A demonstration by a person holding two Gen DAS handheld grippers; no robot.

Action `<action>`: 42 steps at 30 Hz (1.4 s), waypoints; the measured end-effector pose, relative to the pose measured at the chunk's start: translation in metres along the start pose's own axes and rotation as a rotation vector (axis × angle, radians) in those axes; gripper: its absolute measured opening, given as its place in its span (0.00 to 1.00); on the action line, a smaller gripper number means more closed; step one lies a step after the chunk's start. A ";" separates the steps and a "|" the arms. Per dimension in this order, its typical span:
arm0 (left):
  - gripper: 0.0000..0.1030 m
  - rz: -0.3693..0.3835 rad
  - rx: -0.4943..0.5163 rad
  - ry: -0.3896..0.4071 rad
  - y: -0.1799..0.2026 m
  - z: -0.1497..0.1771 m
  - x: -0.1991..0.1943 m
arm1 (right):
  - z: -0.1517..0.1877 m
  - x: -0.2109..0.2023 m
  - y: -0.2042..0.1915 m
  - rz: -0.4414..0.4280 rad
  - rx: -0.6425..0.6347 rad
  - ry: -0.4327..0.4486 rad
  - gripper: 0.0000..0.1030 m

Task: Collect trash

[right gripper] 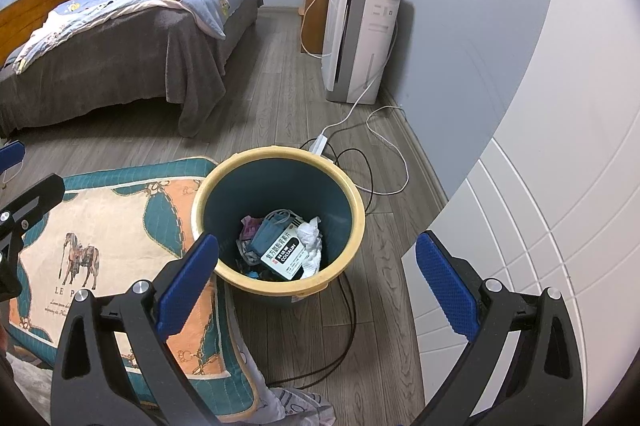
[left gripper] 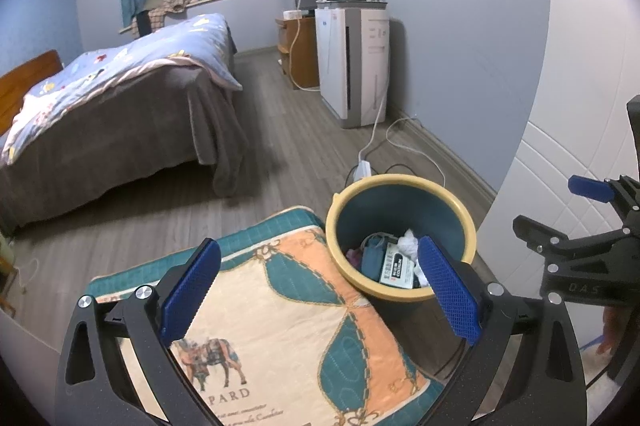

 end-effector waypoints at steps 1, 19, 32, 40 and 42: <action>0.95 0.000 -0.001 0.000 0.000 0.000 0.000 | 0.000 0.000 0.000 0.000 0.001 0.000 0.94; 0.95 -0.002 0.001 -0.002 0.001 -0.001 0.000 | 0.003 0.001 -0.001 0.012 0.015 -0.005 0.94; 0.95 0.004 0.001 -0.006 0.004 0.000 0.002 | 0.004 0.004 0.001 0.013 0.033 -0.020 0.94; 0.95 0.032 -0.007 0.013 0.003 0.001 0.000 | 0.004 0.004 0.001 0.014 0.034 -0.021 0.94; 0.95 0.028 -0.008 0.022 0.003 0.002 -0.001 | 0.004 0.004 0.001 0.013 0.035 -0.021 0.94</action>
Point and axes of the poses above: each gripper's, at about its wrist camera, not at the fingertips, and x roughly the way its jaws point, y to its right, z to its underside, the point moved 3 cm from there along x, roughly the way its jaws point, and after that the axes turned 5 degrees about z, right-handed, at the moved point
